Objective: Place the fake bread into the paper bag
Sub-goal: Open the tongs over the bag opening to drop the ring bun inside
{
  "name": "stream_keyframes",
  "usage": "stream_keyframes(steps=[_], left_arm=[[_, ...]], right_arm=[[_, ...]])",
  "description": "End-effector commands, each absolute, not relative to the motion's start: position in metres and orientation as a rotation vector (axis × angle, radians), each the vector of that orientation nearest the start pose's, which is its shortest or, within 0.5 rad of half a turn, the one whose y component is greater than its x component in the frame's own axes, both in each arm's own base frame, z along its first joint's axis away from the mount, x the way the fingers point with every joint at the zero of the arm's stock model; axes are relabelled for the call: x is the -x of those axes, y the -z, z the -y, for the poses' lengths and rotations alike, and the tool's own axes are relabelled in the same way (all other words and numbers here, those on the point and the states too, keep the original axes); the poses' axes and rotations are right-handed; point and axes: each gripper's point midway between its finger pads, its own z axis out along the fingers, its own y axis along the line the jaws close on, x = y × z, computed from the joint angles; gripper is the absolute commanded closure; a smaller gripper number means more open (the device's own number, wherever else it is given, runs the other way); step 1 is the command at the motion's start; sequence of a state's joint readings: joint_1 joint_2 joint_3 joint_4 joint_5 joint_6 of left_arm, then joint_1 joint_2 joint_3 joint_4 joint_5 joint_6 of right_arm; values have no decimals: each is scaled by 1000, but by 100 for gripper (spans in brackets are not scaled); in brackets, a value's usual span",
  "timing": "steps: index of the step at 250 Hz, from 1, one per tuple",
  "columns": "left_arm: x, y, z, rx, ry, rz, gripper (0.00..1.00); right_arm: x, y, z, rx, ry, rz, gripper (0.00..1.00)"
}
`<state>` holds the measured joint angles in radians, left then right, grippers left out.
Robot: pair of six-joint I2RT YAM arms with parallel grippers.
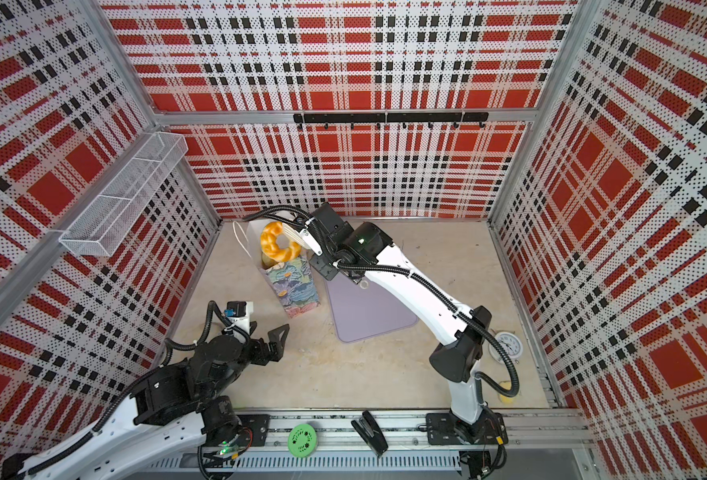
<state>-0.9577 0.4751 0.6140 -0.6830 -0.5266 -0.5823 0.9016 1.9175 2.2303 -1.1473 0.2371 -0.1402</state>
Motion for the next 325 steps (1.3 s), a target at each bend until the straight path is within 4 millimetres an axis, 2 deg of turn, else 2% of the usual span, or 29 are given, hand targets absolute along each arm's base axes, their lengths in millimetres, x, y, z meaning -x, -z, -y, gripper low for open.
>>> stream_keyframes(steps=[1,46,132,194,245,325], left_arm=[[-191,-208,123,-60,435,-2073,1],[-192,-200,127,-61,441,-2098,1],[-190,-198,124,-42,455,-2099,1],[-190,-191,127,-37,475,-2114,1],[-189,-188,129,-36,485,-2122,1],[-188,-184,129,-34,494,-2130,1]], right_arm=[[-350,-356,-370,980,-111,-1976,71],[-367,-347,-375,933,-44,-1970,71],[-384,-337,-384,917,107,-1937,69],[-385,-333,-384,923,159,-1930,64],[-384,-333,-385,929,171,-1924,57],[-374,-347,-382,928,127,-1915,51]])
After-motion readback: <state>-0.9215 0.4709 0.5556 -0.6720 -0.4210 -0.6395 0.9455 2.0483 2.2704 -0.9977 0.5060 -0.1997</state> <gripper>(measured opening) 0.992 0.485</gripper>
